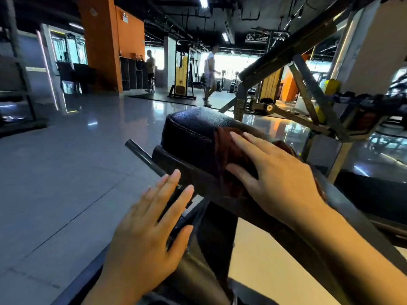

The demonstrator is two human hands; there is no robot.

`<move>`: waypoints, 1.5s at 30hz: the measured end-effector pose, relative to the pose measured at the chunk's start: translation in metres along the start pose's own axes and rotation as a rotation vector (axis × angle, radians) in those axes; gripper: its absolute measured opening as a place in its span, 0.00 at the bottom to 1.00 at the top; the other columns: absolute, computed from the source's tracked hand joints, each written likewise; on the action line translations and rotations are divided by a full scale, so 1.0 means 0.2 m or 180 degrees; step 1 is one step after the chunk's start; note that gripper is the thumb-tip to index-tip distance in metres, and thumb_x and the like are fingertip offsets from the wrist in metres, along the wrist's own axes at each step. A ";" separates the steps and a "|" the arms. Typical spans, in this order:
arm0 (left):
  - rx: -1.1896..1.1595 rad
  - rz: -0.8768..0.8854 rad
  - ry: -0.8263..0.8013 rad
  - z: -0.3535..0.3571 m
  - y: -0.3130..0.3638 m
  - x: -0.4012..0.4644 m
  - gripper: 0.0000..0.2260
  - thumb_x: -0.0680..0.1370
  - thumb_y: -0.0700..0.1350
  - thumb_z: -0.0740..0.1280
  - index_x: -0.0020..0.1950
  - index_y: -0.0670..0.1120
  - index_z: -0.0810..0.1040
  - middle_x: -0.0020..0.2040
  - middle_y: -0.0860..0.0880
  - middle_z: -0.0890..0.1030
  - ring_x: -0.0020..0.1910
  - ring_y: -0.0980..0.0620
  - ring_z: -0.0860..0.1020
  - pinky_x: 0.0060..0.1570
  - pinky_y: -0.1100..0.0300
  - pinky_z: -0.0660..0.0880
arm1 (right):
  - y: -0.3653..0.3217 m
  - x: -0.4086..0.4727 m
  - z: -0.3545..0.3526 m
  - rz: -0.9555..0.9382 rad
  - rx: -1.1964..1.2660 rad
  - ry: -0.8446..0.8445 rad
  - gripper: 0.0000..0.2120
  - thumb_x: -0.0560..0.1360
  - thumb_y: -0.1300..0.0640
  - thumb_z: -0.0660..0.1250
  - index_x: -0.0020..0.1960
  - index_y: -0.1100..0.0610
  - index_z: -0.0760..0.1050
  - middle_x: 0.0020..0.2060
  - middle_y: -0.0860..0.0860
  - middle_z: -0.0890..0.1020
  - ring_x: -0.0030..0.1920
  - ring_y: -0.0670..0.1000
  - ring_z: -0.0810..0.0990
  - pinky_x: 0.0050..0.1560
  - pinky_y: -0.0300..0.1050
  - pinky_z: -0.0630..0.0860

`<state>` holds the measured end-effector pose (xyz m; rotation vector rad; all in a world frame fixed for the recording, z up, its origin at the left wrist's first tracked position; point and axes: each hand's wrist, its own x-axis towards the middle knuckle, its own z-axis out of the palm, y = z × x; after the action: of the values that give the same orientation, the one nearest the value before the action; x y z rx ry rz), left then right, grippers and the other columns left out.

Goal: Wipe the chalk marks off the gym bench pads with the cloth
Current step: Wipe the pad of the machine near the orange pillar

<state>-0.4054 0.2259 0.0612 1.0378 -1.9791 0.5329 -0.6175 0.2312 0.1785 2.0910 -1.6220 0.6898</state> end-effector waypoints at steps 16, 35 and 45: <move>0.0037 -0.0176 -0.0088 0.00 -0.01 -0.12 0.22 0.83 0.54 0.49 0.71 0.47 0.70 0.74 0.46 0.68 0.75 0.46 0.61 0.64 0.46 0.70 | 0.13 -0.16 -0.03 0.0388 0.0371 -0.0252 0.26 0.78 0.39 0.53 0.75 0.36 0.58 0.74 0.39 0.65 0.71 0.47 0.67 0.62 0.47 0.69; 0.0303 -0.0350 -0.0034 0.01 0.02 -0.15 0.22 0.83 0.55 0.48 0.72 0.48 0.66 0.75 0.45 0.65 0.76 0.46 0.58 0.75 0.52 0.52 | 0.21 -0.31 0.24 -0.0693 -0.1100 0.0976 0.29 0.78 0.51 0.60 0.78 0.55 0.58 0.76 0.57 0.60 0.76 0.61 0.57 0.75 0.60 0.54; 0.0271 -0.0410 0.0000 0.00 0.01 -0.14 0.23 0.79 0.52 0.57 0.73 0.47 0.67 0.74 0.45 0.66 0.76 0.47 0.59 0.74 0.52 0.54 | -0.28 0.09 0.43 -0.1161 -0.1789 0.0961 0.29 0.82 0.46 0.52 0.79 0.57 0.54 0.78 0.54 0.54 0.78 0.55 0.50 0.76 0.54 0.38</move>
<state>-0.3972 0.2412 0.0379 1.2090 -1.8882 0.5504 -0.5483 0.1795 0.1193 1.7005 -1.0691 0.3481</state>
